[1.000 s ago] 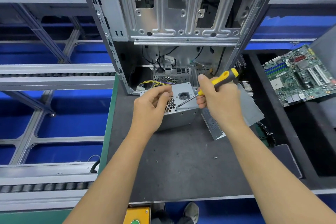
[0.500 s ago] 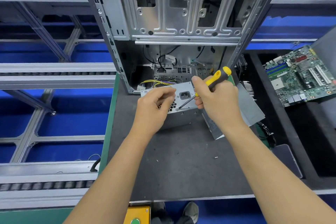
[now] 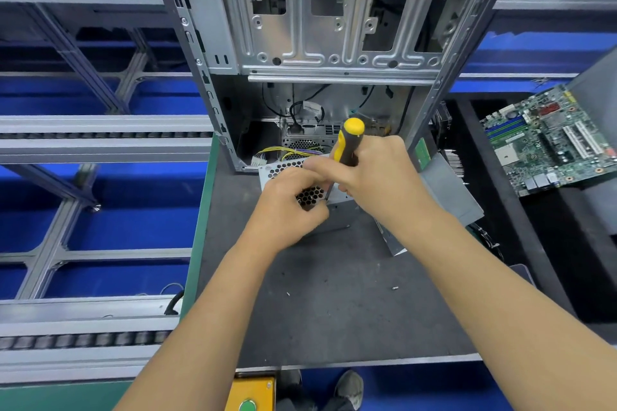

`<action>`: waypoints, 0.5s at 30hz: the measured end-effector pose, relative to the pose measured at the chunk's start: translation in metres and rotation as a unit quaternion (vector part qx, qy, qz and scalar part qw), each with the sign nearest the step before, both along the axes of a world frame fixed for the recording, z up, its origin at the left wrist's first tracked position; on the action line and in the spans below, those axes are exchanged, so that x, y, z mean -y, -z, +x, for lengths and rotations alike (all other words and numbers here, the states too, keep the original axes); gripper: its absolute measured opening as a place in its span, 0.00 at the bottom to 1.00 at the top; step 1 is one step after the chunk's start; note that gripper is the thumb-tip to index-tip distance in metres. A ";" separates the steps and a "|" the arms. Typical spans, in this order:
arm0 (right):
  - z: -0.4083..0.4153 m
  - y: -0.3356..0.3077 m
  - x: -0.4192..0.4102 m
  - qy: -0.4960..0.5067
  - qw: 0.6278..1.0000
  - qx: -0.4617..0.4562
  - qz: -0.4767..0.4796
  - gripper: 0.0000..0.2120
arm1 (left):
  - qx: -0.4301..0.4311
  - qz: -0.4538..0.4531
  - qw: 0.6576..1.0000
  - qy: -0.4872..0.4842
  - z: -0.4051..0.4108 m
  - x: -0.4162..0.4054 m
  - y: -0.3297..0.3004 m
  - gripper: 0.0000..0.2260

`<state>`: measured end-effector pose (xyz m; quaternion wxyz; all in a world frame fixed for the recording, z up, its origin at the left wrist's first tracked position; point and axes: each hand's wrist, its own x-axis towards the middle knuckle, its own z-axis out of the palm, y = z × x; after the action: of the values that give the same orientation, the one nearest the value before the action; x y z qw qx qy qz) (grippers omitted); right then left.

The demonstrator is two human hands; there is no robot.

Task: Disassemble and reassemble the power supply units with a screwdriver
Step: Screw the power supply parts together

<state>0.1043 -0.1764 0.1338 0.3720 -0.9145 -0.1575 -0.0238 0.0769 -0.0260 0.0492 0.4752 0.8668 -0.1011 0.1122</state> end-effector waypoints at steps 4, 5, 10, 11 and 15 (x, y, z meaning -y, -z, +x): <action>-0.001 0.000 -0.002 0.005 1.000 0.000 -0.013 0.31 | -0.002 0.013 1.000 0.006 0.000 0.001 -0.002 0.10; -0.001 0.000 -0.001 0.010 1.000 -0.002 -0.020 0.32 | -0.004 0.012 1.000 0.004 0.000 0.002 -0.002 0.08; -0.002 -0.021 0.012 -0.032 0.997 -0.007 0.065 0.19 | 0.002 0.015 1.000 0.015 0.002 0.001 -0.003 0.06; -0.001 -0.031 0.017 -0.073 0.995 0.008 0.067 0.19 | 0.002 0.013 1.000 0.016 0.002 0.000 -0.003 0.06; 0.009 -0.071 0.025 -0.202 0.963 0.035 -0.177 0.12 | -0.005 -0.003 1.000 0.008 0.002 0.000 -0.002 0.07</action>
<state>0.1130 -0.2019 0.2050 0.1957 -0.9133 -0.3539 0.0479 0.0792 -0.0261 0.0514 0.4791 0.8651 -0.1059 0.1045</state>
